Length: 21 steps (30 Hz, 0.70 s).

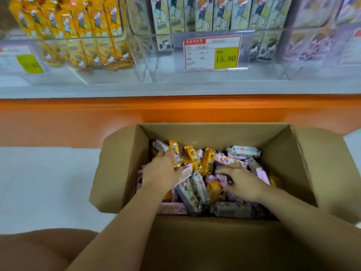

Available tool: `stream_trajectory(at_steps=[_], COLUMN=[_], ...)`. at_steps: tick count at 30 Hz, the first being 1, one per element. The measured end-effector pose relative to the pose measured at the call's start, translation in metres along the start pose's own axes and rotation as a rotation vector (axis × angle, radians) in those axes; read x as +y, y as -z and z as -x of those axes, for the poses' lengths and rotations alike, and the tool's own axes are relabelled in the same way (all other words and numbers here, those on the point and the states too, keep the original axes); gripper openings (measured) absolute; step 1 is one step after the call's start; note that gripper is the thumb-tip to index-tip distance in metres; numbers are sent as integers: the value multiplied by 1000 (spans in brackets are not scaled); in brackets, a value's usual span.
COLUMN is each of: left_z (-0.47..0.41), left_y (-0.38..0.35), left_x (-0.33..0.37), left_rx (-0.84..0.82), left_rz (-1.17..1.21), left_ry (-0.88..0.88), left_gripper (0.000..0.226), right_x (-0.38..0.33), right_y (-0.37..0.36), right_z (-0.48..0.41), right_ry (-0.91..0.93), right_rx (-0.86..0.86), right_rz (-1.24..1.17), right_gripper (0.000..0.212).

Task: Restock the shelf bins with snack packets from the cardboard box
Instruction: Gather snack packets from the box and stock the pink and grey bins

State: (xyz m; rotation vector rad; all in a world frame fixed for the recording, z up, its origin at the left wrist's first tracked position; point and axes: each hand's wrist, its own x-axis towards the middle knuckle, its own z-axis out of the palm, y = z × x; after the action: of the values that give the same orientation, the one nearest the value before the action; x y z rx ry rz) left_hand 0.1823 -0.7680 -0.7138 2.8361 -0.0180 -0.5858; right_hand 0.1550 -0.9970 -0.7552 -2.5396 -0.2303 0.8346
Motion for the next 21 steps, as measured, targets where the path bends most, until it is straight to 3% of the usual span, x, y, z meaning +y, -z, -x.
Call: stream_trajectory(at_steps=[5, 7, 9, 10, 13, 15, 17, 21], left_z=[3, 4, 4, 3, 2, 2, 6, 10], left_y=[-2, -6, -10, -12, -11, -8, -2, 7], left_x=[2, 0, 1, 2, 6, 10, 14, 18], left_rx=[-148, -199, -239, -254, -289, -309, -318, -425], left_rz=[-174, -172, -152, -128, 6, 51, 134, 578], left_ry=[-53, -70, -76, -71, -17, -16, -9, 86], left_gripper=[45, 50, 54, 56, 53, 32, 20, 25], right_x=[1, 3, 4, 1, -6, -15, -21, -34], right_y=[-17, -19, -17, -13, 5, 20, 34, 56], right_z=[-12, -12, -9, -6, 2, 11, 17, 30], right_ry=[-41, -11, -15, -24, -37, -73, -60, -11], right_rx=[-80, -78, -71, -82, 27, 120, 231, 335], right_rz=[52, 67, 53, 21, -80, -132, -183, -474], right_gripper=[54, 42, 10, 12, 10, 39, 47, 20])
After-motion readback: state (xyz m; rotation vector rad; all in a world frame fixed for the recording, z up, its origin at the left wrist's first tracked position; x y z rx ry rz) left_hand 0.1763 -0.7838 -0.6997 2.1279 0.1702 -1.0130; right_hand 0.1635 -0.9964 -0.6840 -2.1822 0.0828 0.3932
